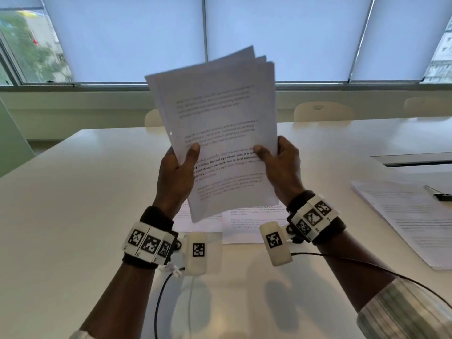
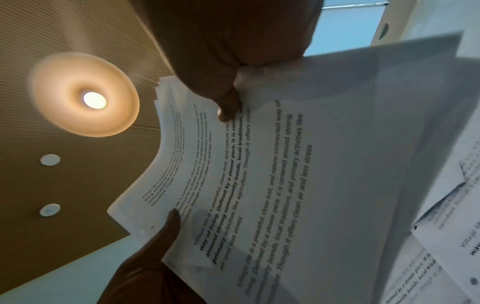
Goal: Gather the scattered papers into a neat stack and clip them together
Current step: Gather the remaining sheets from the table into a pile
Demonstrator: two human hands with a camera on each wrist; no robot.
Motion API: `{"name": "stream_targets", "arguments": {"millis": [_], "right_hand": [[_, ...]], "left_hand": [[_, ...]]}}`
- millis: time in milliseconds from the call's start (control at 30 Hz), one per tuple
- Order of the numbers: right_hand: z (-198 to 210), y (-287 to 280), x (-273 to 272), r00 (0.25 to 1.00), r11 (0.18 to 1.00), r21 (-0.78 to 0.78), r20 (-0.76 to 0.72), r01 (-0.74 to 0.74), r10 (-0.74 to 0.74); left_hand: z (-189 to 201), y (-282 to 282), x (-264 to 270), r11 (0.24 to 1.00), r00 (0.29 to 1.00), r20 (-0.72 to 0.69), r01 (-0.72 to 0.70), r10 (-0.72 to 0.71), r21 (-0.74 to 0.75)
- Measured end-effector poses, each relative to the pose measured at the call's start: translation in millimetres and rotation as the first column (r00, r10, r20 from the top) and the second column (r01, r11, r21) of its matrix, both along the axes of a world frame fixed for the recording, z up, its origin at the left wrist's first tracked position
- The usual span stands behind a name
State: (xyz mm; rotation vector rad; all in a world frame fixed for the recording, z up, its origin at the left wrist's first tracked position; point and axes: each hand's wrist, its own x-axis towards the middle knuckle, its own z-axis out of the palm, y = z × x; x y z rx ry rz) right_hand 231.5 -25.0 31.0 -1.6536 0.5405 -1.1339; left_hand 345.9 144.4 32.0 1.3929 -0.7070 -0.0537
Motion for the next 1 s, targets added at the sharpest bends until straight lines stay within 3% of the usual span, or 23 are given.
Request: {"name": "stream_targets", "arguments": {"millis": [133,233,367,567,733,1000], "right_hand": [[-14.3,0.5,-14.7,0.996,0.997,0.040,0.051,-0.072,0.070],[-57.5,7.3,-29.8,0.985,0.987,0.084,-0.089,-0.138,0.146],[-97.4,19.7,-37.9,0.955,0.971,0.130,-0.195,-0.200,0.223],[-70.0,10.1,-46.9,0.967,0.989,0.065,-0.210,-0.136,0.147],[-55.5,-23.2,-85.7,0.952,0.986,0.044,-0.258,-0.161,0.167],[-58.6,-103.7,-174.4,0.966,0.980,0.102,-0.216,0.169,-0.144]], "left_hand": [[-1.9,-1.8,-3.4,0.994,0.993,0.054,-0.104,0.105,-0.013],[-32.3,6.4,-10.3,0.987,0.990,-0.003,-0.141,0.142,0.076],[-68.4,11.7,-21.9,0.977,0.993,-0.058,-0.088,0.102,0.195],[-48.0,-0.1,-30.5,0.983,0.996,-0.067,-0.053,0.065,0.176],[-28.6,-34.9,-44.1,0.999,0.970,-0.243,0.024,-0.013,0.041],[-37.5,-132.4,-105.4,0.969,0.893,-0.410,0.236,-0.186,0.076]]}}
